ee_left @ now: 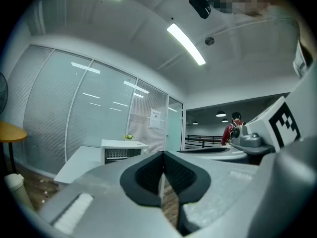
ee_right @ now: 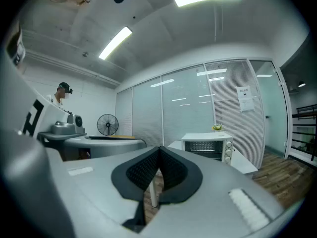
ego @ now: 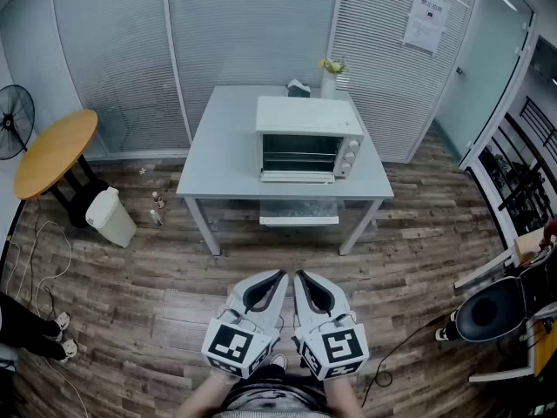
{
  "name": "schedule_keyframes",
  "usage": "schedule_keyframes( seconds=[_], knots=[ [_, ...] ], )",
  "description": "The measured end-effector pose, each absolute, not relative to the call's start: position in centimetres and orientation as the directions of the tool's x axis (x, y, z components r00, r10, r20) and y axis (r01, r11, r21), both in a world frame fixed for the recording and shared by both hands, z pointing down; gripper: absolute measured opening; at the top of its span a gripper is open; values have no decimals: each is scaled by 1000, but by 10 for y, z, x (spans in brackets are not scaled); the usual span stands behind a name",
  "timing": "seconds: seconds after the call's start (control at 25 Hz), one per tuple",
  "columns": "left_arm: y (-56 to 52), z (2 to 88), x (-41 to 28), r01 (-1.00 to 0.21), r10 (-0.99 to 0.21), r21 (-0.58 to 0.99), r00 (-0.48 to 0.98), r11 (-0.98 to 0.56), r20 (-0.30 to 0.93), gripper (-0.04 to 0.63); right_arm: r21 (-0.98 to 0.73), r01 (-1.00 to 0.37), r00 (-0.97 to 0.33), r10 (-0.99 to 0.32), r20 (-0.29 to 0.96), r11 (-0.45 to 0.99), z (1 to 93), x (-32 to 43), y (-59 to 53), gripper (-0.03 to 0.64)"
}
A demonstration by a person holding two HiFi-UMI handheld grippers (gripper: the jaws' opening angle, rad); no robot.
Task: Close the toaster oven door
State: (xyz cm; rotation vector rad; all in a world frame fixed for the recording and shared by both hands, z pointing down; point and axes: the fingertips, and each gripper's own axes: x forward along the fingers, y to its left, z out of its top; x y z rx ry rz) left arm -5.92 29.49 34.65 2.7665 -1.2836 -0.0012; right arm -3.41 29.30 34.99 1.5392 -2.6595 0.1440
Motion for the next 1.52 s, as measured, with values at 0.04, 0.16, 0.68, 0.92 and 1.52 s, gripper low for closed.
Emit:
schedule_keyframes(
  seconds=[0.04,0.16,0.68,0.92,1.52],
  knots=[
    [295,347,-58,-765,-765,84,643,-638,38,5,-48,-868,-497,-862,103,494,350,-32,293,-2],
    [294,349,-52,-772,-772,80,634,-630,41,5,-33,-874,-485,-869,95,484,352,-25,292,-2],
    [290,372,-32,-780,-774,57,625,-623,101,81,-24,-867,-495,-855,155,497,375,0,289,91],
    [278,379,-21,-787,-778,66,617,-614,120,101,-14,-867,-494,-854,161,499,381,16,279,95],
    [219,401,-14,-779,-762,77,626,-623,167,107,-61,-880,-474,-861,185,471,400,33,221,95]
  ],
)
